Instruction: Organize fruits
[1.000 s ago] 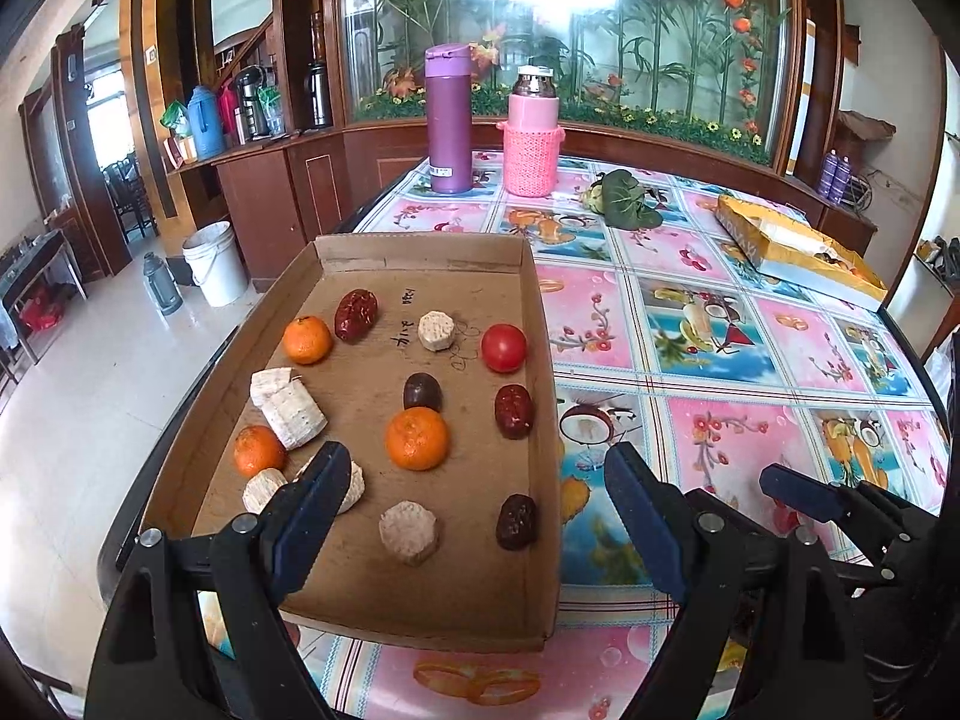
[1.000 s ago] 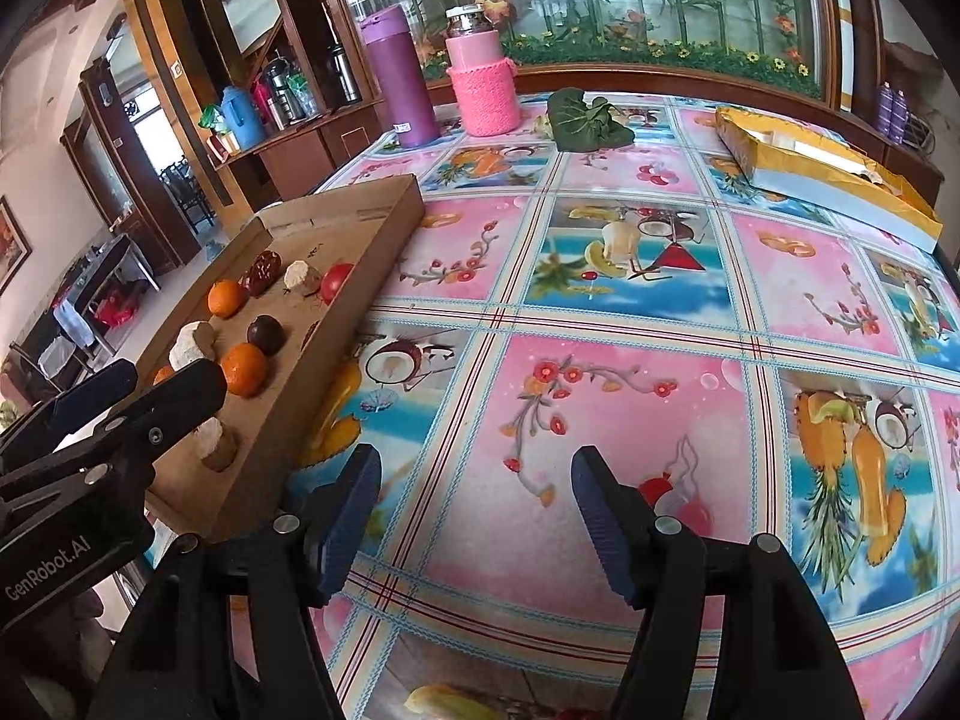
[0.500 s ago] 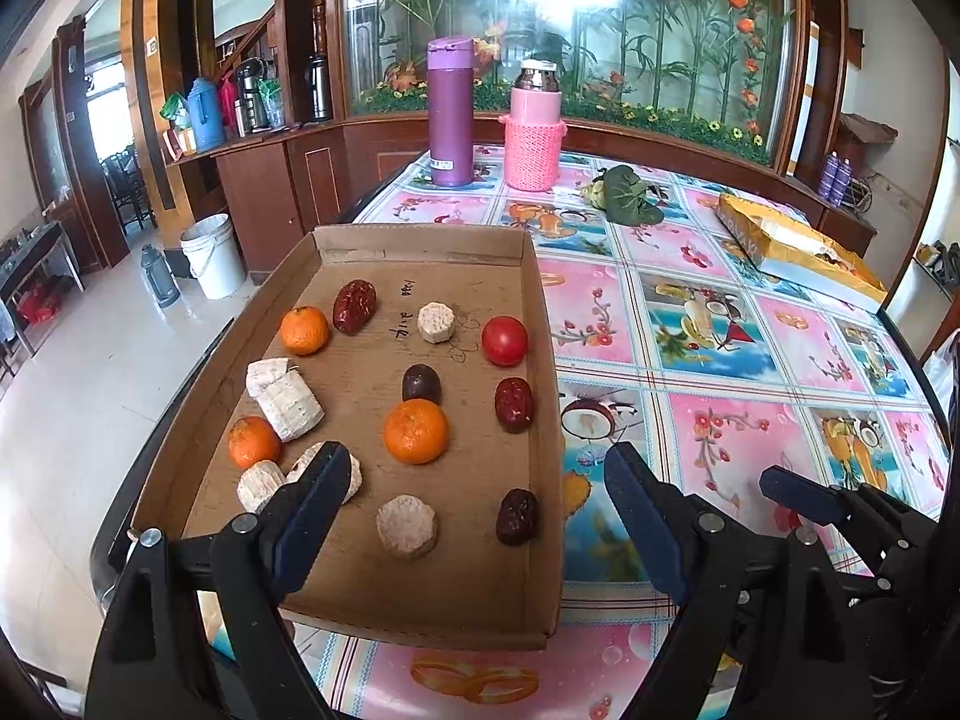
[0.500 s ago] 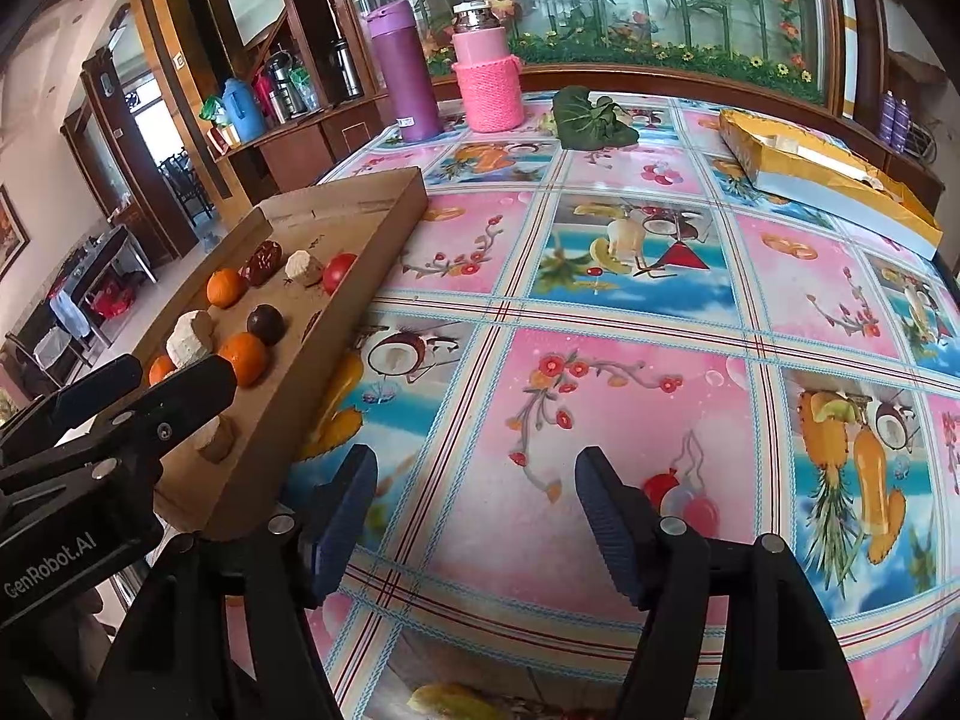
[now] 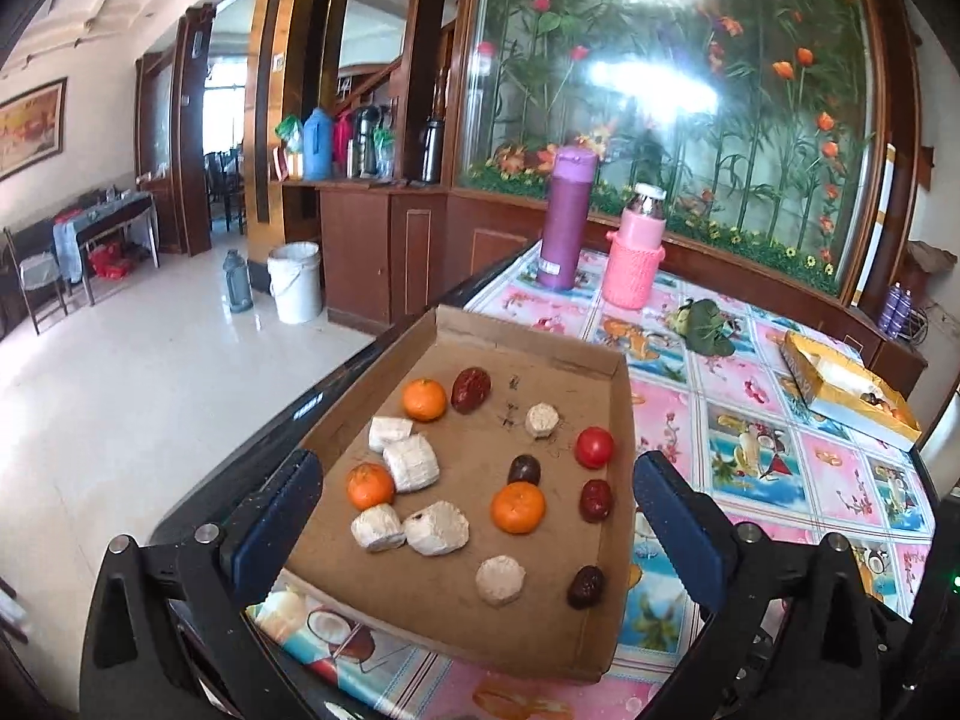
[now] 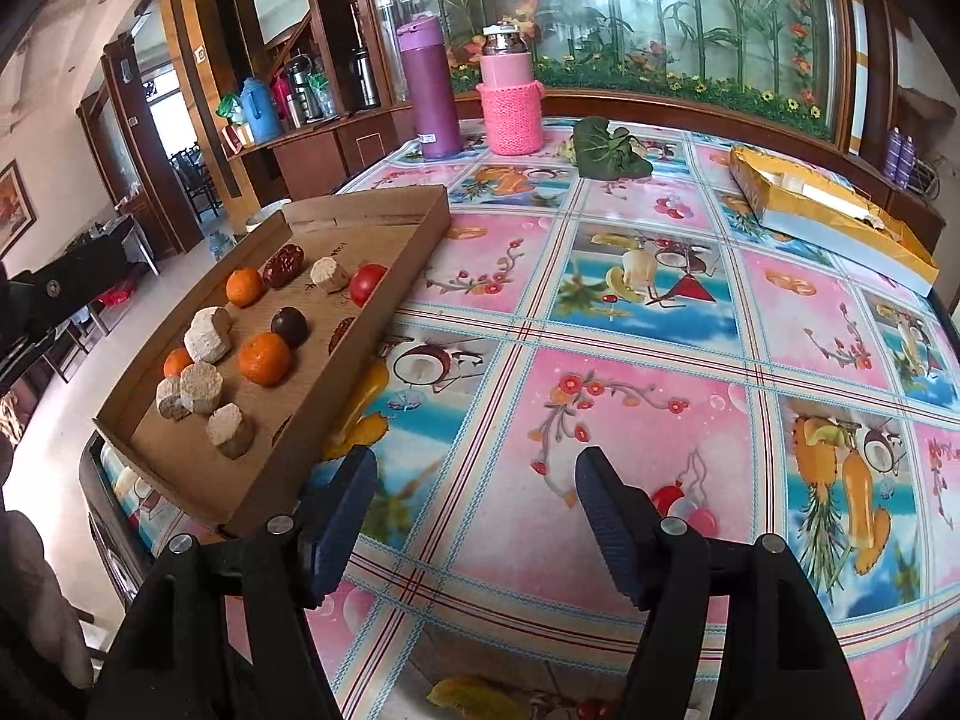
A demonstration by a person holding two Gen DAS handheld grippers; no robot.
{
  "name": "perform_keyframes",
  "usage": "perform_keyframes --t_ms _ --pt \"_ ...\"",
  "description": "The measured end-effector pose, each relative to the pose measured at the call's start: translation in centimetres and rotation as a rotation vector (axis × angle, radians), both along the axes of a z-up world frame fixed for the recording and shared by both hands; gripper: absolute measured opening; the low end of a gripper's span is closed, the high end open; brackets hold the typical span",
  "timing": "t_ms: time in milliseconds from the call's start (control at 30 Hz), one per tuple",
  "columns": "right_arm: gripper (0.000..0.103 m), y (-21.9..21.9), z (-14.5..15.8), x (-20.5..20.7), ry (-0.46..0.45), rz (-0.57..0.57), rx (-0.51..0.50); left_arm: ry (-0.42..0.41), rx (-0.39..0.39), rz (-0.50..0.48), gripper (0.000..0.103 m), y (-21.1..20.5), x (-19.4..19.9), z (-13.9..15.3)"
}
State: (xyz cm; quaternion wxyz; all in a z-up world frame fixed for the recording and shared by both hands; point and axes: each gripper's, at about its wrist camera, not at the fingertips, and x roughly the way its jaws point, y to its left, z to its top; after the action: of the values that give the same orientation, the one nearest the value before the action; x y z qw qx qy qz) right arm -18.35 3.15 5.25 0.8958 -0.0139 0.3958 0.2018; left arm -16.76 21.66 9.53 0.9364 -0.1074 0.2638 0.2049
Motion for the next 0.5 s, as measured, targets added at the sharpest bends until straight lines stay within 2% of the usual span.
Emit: perform_keyframes --t_ms 133,300,500 --pt "0.076 0.6 0.3 -0.6 -0.027 0.015 -0.018 0.021 -0.037 0.041 0.103 0.8 -0.1 -0.4" --pt "0.076 1.1 0.6 -1.1 -0.049 0.028 -0.029 -0.018 -0.017 0.067 0.103 0.9 -0.9 -0.5" --pt "0.076 2.1 0.7 -1.6 -0.062 0.053 -0.046 0.002 0.009 0.061 0.103 0.8 -0.7 -0.7"
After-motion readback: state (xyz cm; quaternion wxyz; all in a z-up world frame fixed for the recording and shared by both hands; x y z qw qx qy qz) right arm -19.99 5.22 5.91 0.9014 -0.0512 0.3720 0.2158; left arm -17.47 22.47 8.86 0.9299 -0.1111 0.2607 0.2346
